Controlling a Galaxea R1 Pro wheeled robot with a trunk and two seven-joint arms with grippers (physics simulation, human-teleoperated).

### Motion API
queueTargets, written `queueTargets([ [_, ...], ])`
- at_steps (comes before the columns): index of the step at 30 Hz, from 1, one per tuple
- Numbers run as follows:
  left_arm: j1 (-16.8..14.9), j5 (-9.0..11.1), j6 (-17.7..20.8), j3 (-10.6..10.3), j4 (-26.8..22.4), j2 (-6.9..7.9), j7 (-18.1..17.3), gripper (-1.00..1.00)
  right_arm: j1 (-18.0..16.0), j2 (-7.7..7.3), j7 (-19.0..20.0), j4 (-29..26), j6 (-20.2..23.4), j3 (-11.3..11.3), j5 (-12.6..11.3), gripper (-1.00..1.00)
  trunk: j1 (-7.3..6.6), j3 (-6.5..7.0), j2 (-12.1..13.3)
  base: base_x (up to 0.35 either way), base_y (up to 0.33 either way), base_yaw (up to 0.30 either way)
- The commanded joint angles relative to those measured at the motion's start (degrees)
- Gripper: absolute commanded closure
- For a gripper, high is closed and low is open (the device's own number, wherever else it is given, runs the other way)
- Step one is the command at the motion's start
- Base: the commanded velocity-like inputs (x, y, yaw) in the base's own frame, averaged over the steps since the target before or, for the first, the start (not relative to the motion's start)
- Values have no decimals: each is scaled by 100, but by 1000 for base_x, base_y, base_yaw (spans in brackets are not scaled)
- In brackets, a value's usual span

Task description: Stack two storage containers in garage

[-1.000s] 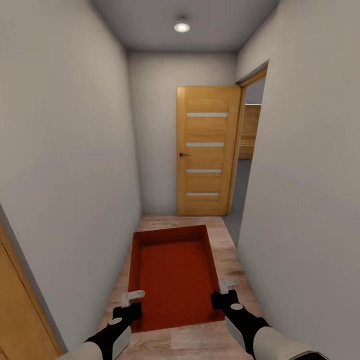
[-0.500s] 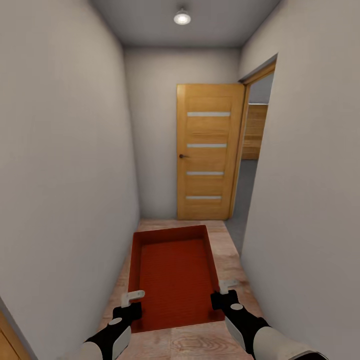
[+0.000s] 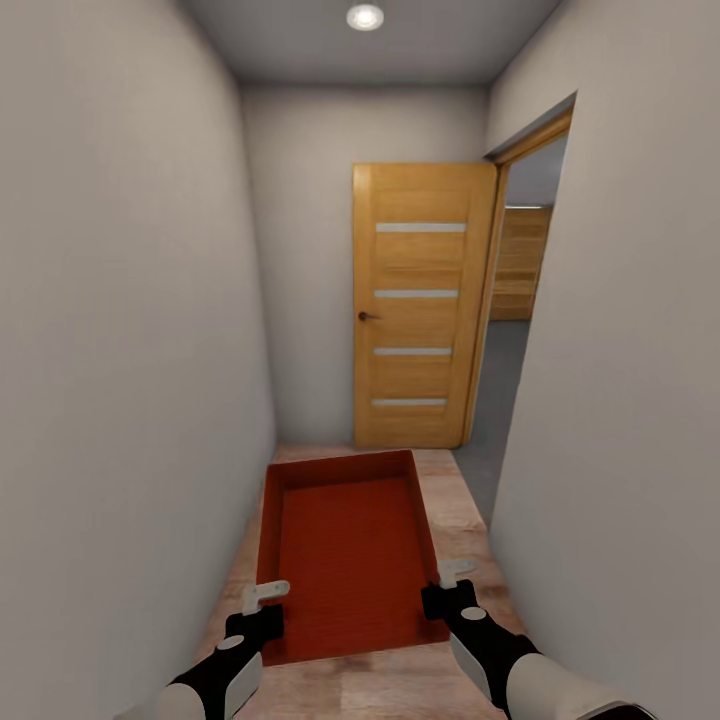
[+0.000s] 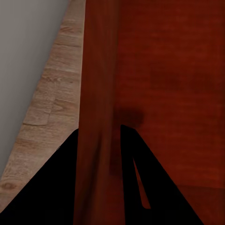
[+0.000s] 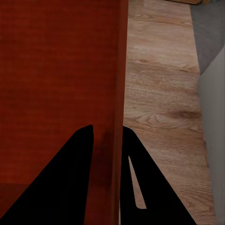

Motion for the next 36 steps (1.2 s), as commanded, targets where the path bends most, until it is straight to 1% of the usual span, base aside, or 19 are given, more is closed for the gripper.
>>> queueTargets([
  [1, -5, 75, -32, 384, 16, -1, 157, 100, -6, 40, 16, -118, -415, -226, -333, 100, 4, -10, -7, 323, 0, 0],
  [36, -5, 75, -38, 384, 16, -1, 157, 100, -6, 40, 16, -118, -415, -226, -333, 100, 4, -10, -7, 323, 0, 0],
])
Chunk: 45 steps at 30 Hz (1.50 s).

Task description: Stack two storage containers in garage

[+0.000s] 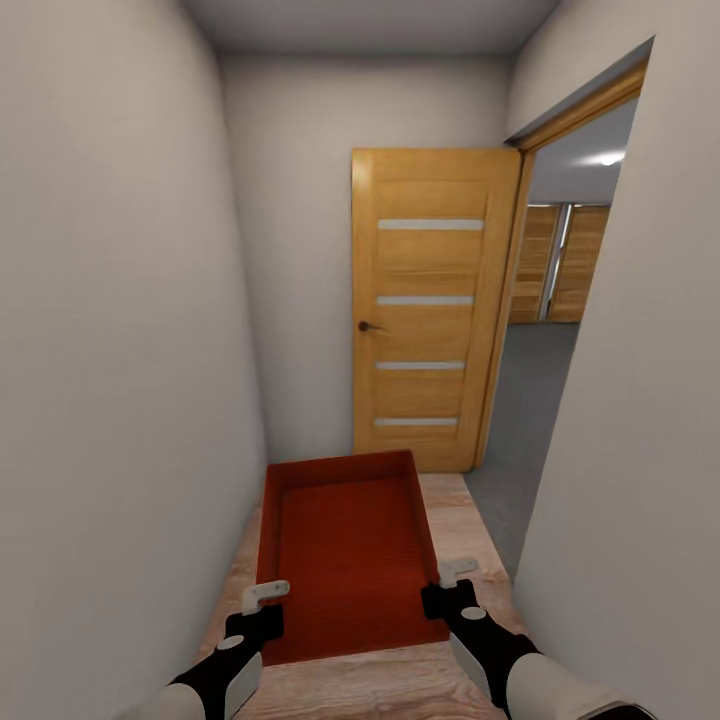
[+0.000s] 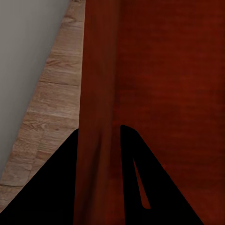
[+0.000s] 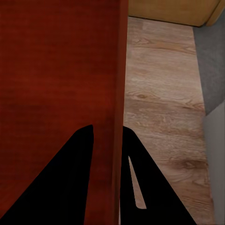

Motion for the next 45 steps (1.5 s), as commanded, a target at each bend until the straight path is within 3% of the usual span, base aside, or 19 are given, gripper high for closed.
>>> queueTargets([
  [1, -5, 73, -31, 379, 16, -1, 159, 100, -6, 40, 16, -105, -422, -218, -349, 100, 4, -10, -7, 323, 0, 0],
  [45, -5, 73, -31, 379, 20, -1, 159, 100, -6, 40, 16, -105, -422, -218, -349, 100, 4, -10, -7, 323, 0, 0],
])
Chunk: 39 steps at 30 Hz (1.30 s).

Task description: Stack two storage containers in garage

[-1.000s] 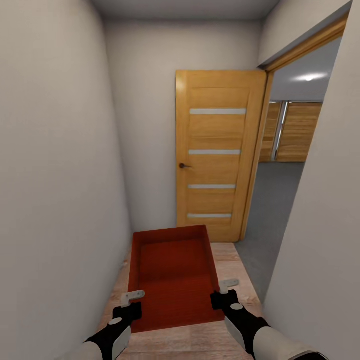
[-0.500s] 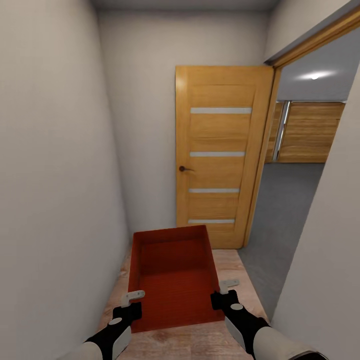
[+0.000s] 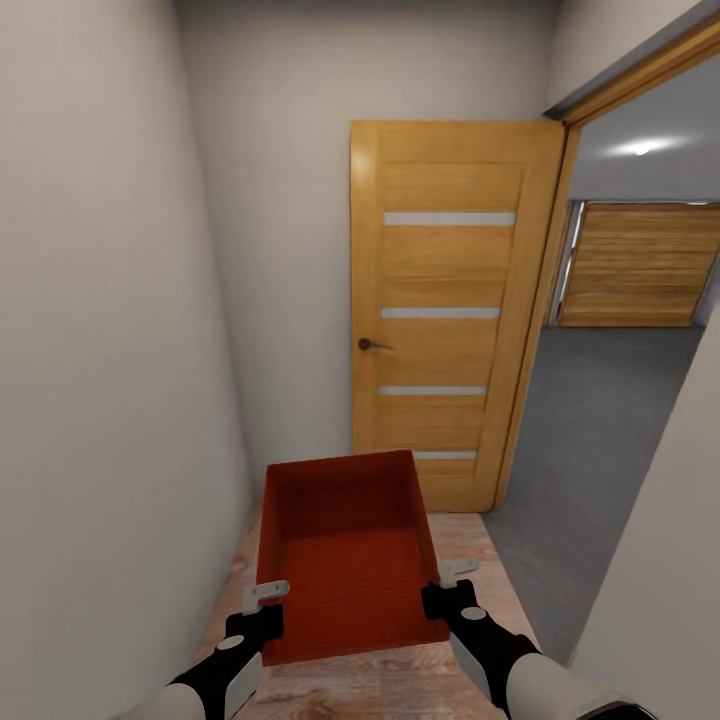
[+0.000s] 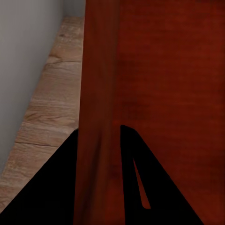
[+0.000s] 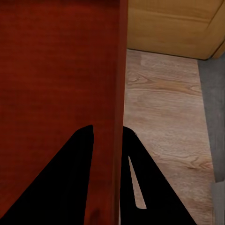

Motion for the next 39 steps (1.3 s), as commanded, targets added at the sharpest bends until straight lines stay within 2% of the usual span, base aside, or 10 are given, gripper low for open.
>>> queueTargets([
  [1, -5, 73, -31, 379, 15, -1, 159, 100, -6, 40, 16, -111, -420, -220, -346, 100, 4, -10, -7, 323, 0, 0],
  [2, 1, 76, -48, -8, 9, 3, 59, 100, -6, 34, 3, -25, -55, 15, -74, 100, 4, -10, -7, 0, 0, 0],
  [4, 7, 79, -48, -81, 4, 13, 66, 100, -6, 32, -4, 20, -134, 104, -188, 100, 4, -10, -7, 0, 0, 0],
  [7, 11, 82, -53, -140, 2, 21, 48, 100, -6, 41, -8, 116, -256, 155, -233, 100, 4, -10, -7, 0, 0, 0],
  [12, 12, 94, -56, -259, 2, 33, 37, 100, -6, 57, -19, 304, -468, 308, -483, 100, 4, -10, -7, 0, 0, 0],
  [19, 13, 114, -54, -326, 2, 34, 36, 100, -6, 56, -23, 372, -503, 497, -717, 100, 4, -10, -7, 15, 0, 0],
  [29, 13, 177, -48, -396, 10, 34, 36, 100, -6, 47, -73, 387, -515, 842, -1066, 100, 4, 6, -7, 303, 0, -74],
  [30, 13, 442, -48, 28, 10, 34, 36, 100, -6, 180, -76, 144, -516, -124, -517, 100, 4, 10, -7, 270, 0, -238],
  [39, 13, 446, -50, 28, 3, 34, 36, 100, -6, 181, -80, 144, -516, -124, -519, 100, 4, 46, -7, 55, 0, -263],
])
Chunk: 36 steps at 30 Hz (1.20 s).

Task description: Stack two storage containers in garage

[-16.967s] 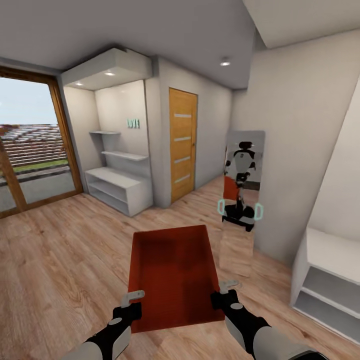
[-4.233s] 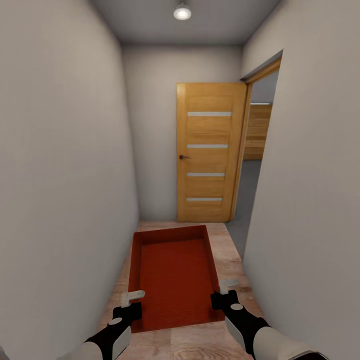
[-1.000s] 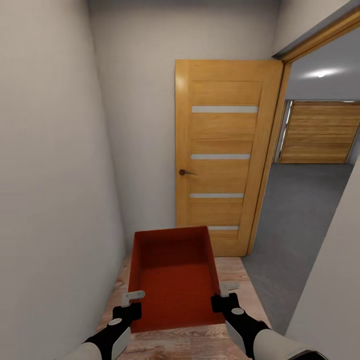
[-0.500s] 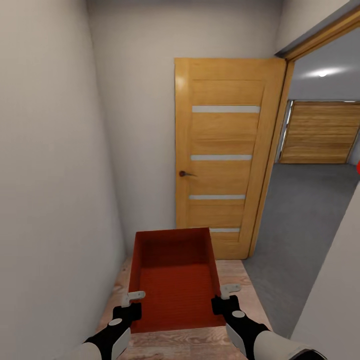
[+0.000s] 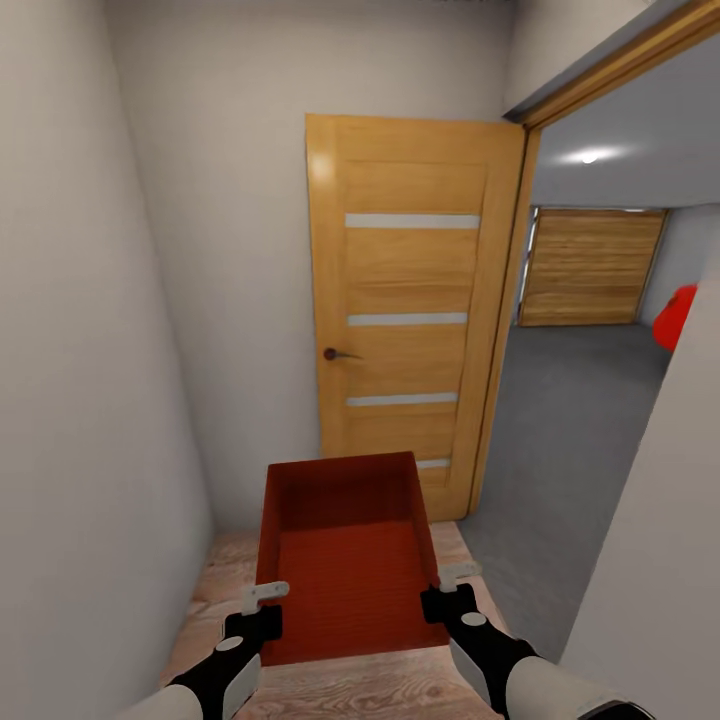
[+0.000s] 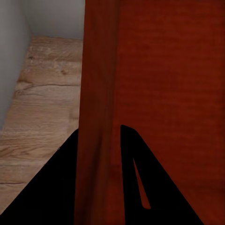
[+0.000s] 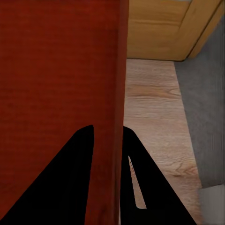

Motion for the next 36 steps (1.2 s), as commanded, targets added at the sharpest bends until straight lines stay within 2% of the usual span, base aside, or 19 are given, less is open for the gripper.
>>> queueTargets([
  [1, -3, 306, -14, 282, 10, -5, 40, 100, -8, 159, -29, -14, -322, -322, -264, 100, 2, -6, -8, 3, 0, -268],
  [14, -3, 310, -6, 283, 25, -5, 40, 100, -8, 159, -29, -14, -323, -322, -264, 100, 2, 44, -8, 5, 36, -269],
  [36, -3, 311, -3, 286, 38, -5, 32, 100, -8, 159, -29, -14, -322, -322, -261, 100, 2, 125, -8, 111, 298, -269],
])
